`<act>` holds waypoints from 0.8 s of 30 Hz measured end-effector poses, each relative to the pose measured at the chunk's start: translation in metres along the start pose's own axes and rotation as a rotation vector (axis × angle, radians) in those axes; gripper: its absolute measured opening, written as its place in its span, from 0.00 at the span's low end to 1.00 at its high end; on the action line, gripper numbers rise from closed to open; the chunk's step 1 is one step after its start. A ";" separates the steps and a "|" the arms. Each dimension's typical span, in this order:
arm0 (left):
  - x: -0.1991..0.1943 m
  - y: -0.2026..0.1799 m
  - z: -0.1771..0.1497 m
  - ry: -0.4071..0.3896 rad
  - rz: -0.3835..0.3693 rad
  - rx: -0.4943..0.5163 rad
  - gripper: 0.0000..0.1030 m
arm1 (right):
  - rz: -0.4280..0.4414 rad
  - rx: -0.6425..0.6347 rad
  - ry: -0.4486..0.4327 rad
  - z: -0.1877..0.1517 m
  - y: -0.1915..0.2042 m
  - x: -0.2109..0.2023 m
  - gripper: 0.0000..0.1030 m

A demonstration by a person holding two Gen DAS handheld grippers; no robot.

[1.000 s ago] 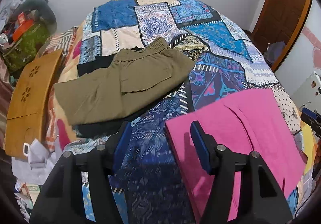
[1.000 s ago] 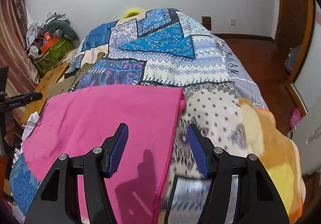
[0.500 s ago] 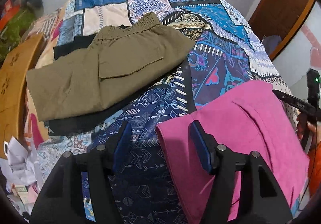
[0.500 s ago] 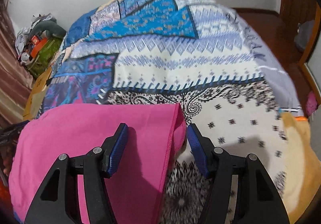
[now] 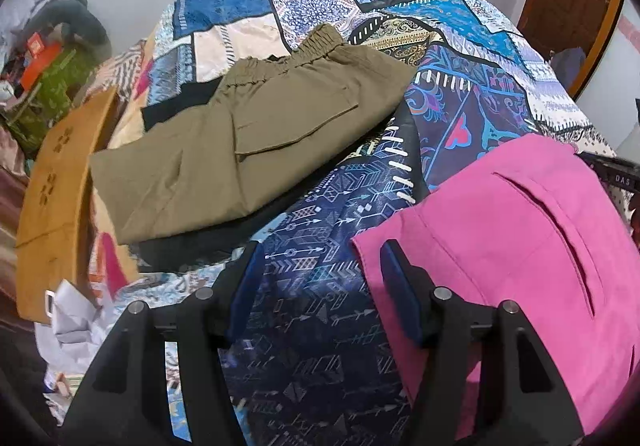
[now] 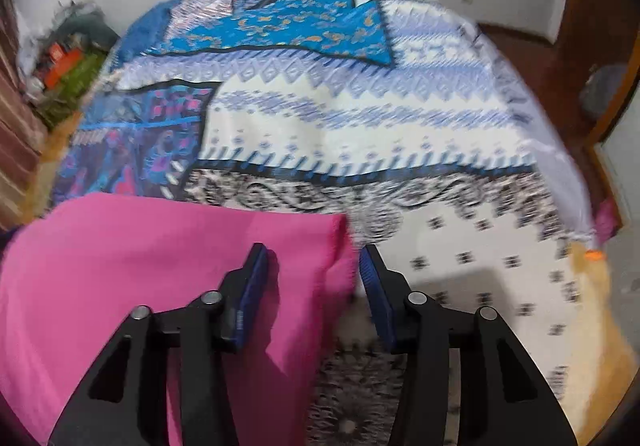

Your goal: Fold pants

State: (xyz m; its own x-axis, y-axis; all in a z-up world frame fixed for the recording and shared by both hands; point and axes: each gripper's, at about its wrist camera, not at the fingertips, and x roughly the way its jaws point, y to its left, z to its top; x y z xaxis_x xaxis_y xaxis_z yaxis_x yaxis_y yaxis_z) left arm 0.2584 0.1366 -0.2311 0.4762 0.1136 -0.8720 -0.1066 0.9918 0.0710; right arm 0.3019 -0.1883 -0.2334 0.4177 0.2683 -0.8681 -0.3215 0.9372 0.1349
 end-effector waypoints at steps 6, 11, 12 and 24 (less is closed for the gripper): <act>-0.031 0.008 0.002 -0.045 0.018 0.000 0.60 | -0.025 -0.036 -0.045 -0.001 0.006 -0.042 0.39; -0.064 -0.001 0.014 -0.115 -0.067 -0.009 0.64 | 0.092 -0.105 -0.145 0.002 0.042 -0.096 0.44; -0.069 -0.005 0.017 -0.127 -0.088 -0.007 0.67 | 0.114 -0.127 -0.158 0.004 0.053 -0.102 0.49; -0.043 -0.059 0.023 -0.028 -0.218 0.084 0.77 | 0.288 -0.277 0.006 -0.011 0.141 -0.070 0.71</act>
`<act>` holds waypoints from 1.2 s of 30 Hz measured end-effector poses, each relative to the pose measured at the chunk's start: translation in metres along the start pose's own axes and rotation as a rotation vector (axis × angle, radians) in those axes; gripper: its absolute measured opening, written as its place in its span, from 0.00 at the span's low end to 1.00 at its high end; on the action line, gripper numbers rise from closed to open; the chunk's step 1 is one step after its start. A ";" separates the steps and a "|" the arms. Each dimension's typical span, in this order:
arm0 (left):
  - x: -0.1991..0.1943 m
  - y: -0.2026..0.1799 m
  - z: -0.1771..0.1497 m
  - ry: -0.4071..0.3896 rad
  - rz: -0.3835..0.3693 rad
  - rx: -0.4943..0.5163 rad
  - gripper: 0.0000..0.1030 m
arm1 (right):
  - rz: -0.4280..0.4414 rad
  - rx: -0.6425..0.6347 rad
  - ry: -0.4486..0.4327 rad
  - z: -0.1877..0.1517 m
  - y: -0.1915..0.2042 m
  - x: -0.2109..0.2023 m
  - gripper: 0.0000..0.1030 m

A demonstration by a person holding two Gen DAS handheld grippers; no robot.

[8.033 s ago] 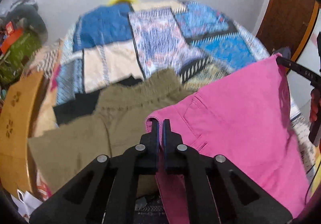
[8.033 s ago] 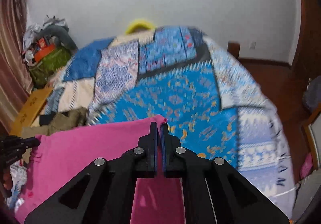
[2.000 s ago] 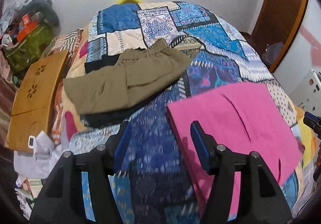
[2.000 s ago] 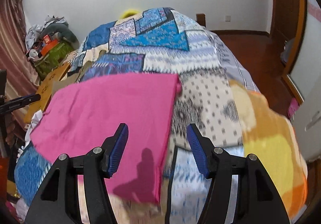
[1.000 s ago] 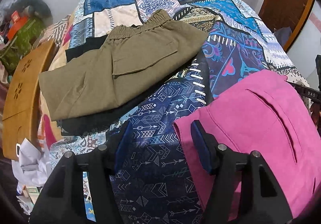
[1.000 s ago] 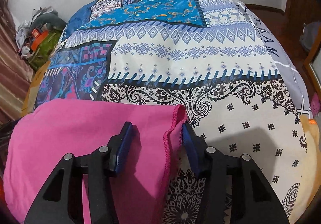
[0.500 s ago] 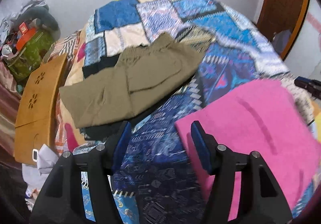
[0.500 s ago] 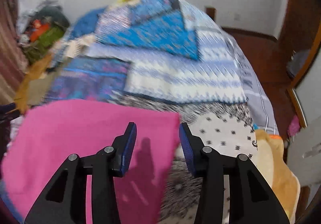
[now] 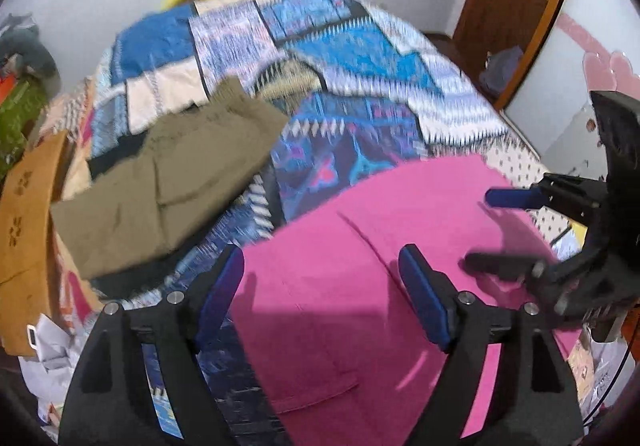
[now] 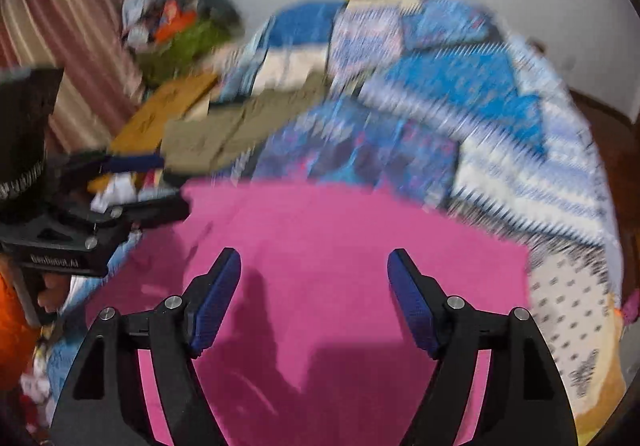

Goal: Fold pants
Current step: 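Fold the held pants edge over again with both tools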

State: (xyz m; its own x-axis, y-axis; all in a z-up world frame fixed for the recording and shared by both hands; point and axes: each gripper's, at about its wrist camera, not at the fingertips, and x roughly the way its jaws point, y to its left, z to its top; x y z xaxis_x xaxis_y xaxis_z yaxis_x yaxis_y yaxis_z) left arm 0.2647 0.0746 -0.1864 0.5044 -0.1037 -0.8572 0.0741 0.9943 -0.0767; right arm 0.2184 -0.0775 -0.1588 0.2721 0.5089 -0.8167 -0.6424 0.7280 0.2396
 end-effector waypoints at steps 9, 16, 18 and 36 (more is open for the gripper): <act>0.011 0.001 -0.028 0.042 0.030 0.017 0.86 | -0.008 -0.030 0.081 -0.036 0.000 -0.001 0.76; -0.013 -0.001 -0.051 0.005 0.067 0.019 0.86 | -0.046 0.027 0.044 -0.068 -0.005 -0.023 0.76; -0.020 -0.004 -0.057 -0.009 0.081 0.027 0.86 | -0.055 0.056 0.026 -0.076 -0.007 -0.029 0.76; -0.072 0.009 -0.106 -0.040 0.053 -0.070 0.90 | -0.177 0.143 -0.077 -0.104 0.007 -0.064 0.77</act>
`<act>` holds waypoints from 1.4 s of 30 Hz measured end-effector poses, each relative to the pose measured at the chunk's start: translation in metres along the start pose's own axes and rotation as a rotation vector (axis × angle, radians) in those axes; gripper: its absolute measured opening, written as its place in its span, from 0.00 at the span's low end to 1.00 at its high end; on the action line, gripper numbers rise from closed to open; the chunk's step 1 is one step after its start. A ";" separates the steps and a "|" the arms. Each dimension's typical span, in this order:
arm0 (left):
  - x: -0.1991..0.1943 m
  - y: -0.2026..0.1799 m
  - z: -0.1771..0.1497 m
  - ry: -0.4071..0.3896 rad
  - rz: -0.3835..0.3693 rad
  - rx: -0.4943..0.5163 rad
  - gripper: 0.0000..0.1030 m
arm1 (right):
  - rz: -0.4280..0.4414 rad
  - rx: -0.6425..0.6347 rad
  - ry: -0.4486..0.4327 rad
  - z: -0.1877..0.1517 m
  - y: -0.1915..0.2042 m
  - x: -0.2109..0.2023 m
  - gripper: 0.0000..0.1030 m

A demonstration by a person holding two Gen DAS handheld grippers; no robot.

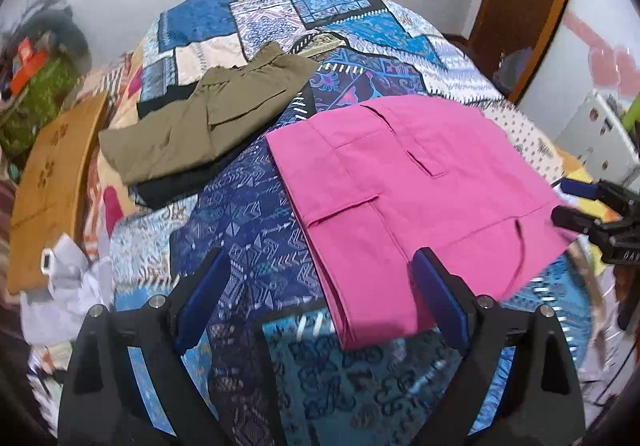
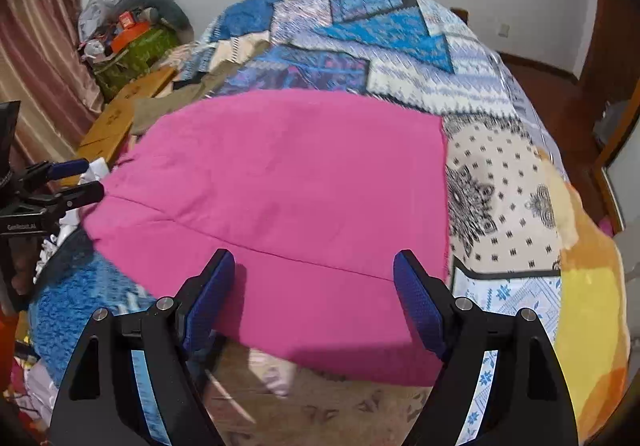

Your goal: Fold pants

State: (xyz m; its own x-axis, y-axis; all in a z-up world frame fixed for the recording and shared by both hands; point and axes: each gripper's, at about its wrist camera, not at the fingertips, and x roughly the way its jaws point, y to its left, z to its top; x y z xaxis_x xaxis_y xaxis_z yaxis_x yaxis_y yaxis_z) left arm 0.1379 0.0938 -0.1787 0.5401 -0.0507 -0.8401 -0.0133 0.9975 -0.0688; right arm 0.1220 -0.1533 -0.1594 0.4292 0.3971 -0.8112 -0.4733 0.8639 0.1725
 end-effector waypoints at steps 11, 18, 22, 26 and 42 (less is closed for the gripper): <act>-0.011 0.005 -0.024 0.099 -0.236 -0.191 0.90 | 0.044 -0.148 -0.057 0.011 0.058 0.010 0.77; -0.002 -0.001 -0.040 0.161 -0.364 -0.280 0.90 | 0.092 -0.108 0.016 0.005 0.050 0.029 0.77; 0.005 -0.002 -0.037 0.156 -0.441 -0.324 0.90 | 0.103 -0.122 0.022 0.002 0.051 0.029 0.78; 0.017 0.002 -0.026 0.165 -0.530 -0.397 0.90 | 0.120 -0.117 0.016 0.000 0.050 0.028 0.79; -0.004 -0.009 -0.003 0.014 -0.188 -0.230 0.21 | 0.230 0.032 -0.011 -0.002 0.025 0.015 0.76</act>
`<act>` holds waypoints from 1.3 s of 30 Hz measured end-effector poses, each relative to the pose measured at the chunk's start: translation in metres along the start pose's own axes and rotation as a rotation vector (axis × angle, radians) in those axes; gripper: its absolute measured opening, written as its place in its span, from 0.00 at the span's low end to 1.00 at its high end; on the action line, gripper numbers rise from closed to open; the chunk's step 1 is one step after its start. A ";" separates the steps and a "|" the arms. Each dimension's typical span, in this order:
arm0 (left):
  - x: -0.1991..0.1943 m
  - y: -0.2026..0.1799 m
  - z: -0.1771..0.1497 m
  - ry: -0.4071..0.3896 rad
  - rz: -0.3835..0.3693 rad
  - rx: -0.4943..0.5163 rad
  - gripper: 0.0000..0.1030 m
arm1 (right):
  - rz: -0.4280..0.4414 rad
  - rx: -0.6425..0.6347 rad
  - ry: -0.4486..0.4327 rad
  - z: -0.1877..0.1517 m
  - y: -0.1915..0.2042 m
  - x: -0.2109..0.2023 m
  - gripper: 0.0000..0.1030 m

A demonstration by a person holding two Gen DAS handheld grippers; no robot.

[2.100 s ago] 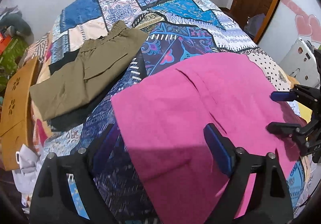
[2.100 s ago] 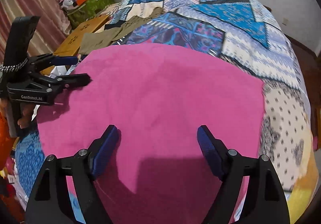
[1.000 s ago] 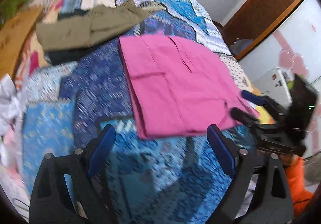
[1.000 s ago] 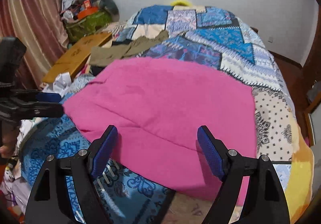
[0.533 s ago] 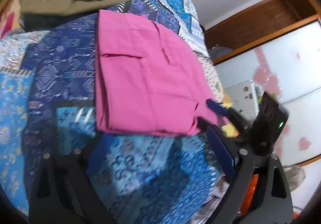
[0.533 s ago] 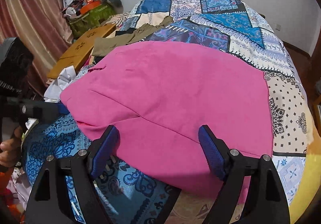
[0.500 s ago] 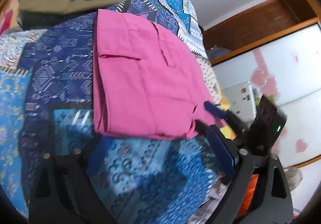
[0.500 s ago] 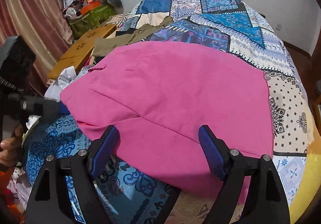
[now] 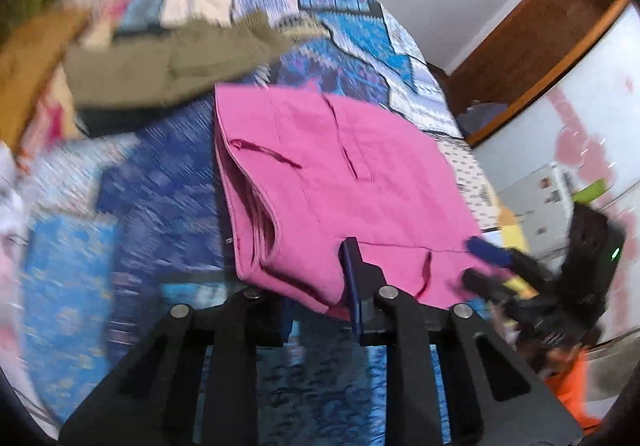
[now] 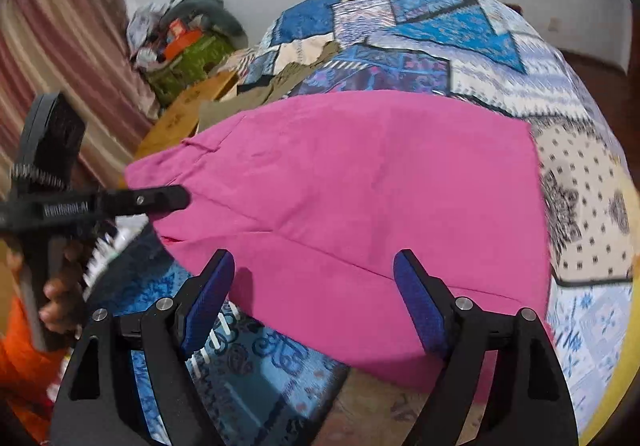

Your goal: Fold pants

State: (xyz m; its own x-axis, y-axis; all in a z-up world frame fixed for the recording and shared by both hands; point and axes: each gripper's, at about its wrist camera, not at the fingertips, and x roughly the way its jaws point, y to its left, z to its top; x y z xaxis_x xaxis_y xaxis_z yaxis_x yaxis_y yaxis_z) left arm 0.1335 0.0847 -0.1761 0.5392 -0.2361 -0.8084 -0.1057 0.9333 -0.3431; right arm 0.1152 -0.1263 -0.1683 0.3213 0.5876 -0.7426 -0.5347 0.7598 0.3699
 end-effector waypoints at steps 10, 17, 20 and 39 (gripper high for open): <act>-0.058 -0.028 -0.004 -0.220 0.284 0.291 0.19 | -0.135 -0.001 -0.008 -0.028 -0.025 -0.021 0.77; -0.062 -0.092 0.008 -0.305 0.239 0.458 0.16 | -0.124 0.007 -0.018 -0.027 -0.026 -0.020 0.79; -0.055 -0.113 0.016 -0.290 0.163 0.482 0.15 | -0.118 0.010 -0.021 -0.028 -0.027 -0.020 0.79; 0.023 -0.153 0.032 0.022 -0.176 0.391 0.17 | -0.102 0.036 -0.042 -0.029 -0.034 -0.020 0.79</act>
State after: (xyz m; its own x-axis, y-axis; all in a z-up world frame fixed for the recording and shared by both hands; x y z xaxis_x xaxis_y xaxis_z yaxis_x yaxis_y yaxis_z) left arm 0.1887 -0.0549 -0.1271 0.5025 -0.4030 -0.7649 0.3135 0.9094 -0.2732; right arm 0.1041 -0.1716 -0.1823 0.4054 0.5174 -0.7536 -0.4696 0.8252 0.3139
